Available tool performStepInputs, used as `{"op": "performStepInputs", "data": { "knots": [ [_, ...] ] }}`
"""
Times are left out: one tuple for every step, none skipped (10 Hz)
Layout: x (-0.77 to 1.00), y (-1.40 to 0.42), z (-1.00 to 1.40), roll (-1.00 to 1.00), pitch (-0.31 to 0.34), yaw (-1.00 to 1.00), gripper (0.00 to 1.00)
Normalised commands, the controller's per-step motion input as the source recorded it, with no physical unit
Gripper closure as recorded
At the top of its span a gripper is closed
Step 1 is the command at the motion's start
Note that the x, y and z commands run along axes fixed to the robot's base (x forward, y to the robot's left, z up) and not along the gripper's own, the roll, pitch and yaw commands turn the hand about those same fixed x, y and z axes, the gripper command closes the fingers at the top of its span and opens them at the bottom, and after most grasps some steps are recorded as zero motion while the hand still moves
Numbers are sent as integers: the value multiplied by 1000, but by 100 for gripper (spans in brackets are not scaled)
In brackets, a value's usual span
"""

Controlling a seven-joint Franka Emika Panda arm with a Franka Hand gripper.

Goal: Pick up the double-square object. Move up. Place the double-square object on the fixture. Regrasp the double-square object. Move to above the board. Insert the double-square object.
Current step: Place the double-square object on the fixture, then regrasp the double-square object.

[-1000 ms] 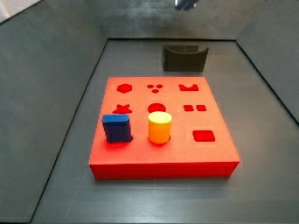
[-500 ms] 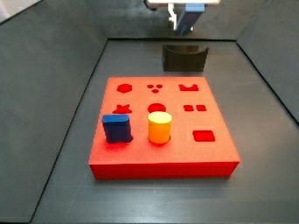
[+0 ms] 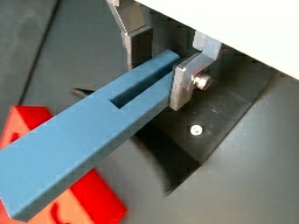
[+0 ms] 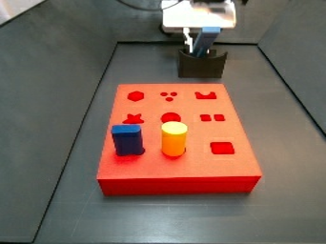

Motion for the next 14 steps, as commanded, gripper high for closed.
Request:
{"op": "performStepInputs", "data": {
  "knots": [
    [134, 88, -707, -173, 45, -104, 100],
    [119, 76, -538, -163, 39, -104, 100],
    [92, 75, -458, -140, 28, -97, 100],
    [0, 0, 0, 0, 0, 0, 0],
    [0, 0, 1000, 3, 5, 20, 0],
    [-7, 2, 1000, 7, 9, 26, 0],
    [-30, -1, 1000, 33, 21, 31, 0],
    [-35, -7, 1000, 46, 32, 27, 0],
    [-38, -4, 1000, 52, 42, 24, 0],
    [-38, 0, 890, 56, 64, 10, 0],
    [-36, -2, 773, 56, 71, 7, 0],
    [-36, -1, 543, 54, 78, -6, 0],
    [-31, -1, 370, 55, 76, -18, 0],
    [5, -1000, 972, 1000, 75, 3, 0]
  ]
}}
